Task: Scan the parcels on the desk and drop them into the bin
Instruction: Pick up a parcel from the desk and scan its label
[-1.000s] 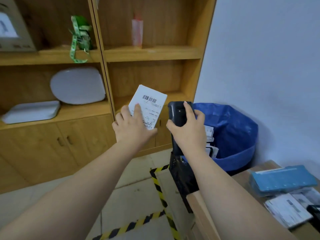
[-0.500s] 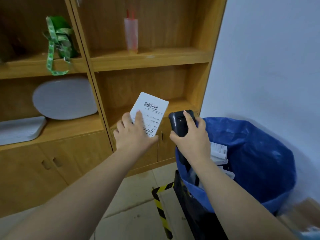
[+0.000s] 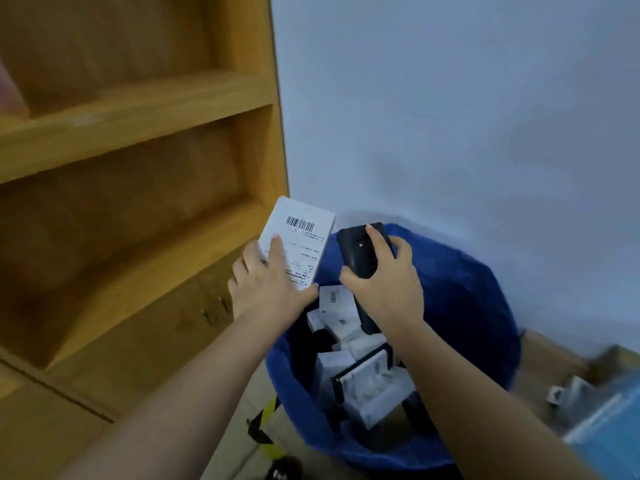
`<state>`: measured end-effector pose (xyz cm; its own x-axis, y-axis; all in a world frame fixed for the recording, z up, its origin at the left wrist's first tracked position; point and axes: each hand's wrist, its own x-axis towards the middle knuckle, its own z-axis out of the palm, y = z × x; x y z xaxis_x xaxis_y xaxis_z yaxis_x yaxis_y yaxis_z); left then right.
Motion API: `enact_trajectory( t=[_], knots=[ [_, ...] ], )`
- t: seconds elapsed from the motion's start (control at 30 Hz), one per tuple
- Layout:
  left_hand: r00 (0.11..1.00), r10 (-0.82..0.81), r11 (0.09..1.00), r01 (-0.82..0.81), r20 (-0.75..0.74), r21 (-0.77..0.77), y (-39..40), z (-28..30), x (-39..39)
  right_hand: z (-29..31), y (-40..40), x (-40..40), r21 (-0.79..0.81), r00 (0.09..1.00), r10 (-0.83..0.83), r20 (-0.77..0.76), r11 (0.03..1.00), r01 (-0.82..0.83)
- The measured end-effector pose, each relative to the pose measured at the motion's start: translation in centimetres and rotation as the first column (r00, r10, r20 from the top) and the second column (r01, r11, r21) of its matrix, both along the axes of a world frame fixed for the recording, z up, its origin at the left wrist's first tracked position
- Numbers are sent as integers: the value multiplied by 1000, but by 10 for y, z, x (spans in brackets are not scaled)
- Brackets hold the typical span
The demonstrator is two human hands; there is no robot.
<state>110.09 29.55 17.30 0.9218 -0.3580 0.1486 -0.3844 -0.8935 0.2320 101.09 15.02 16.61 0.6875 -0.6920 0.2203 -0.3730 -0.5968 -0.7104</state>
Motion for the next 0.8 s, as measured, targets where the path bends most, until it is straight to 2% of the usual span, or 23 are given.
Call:
enact_trajectory(
  t=[0.17,0.4,0.63,0.8],
  knots=[
    [961,-272,962,272,-47,2,-61,-17,51,-11,-44,11,4,957,-289,-35,957,289],
    [801,-578,803,593,-158,66,-119,-52,89,-42,-52,14,38,804,-583,-115,806,590],
    [681,-647,682,718,-344,139,-140,-127,98,-115,-46,16,125,688,-664,-292,687,716],
    [637,-633,640,751,-440,165,-155,-186,101,-177,-49,28,206,622,-668,-409,596,776]
  ],
)
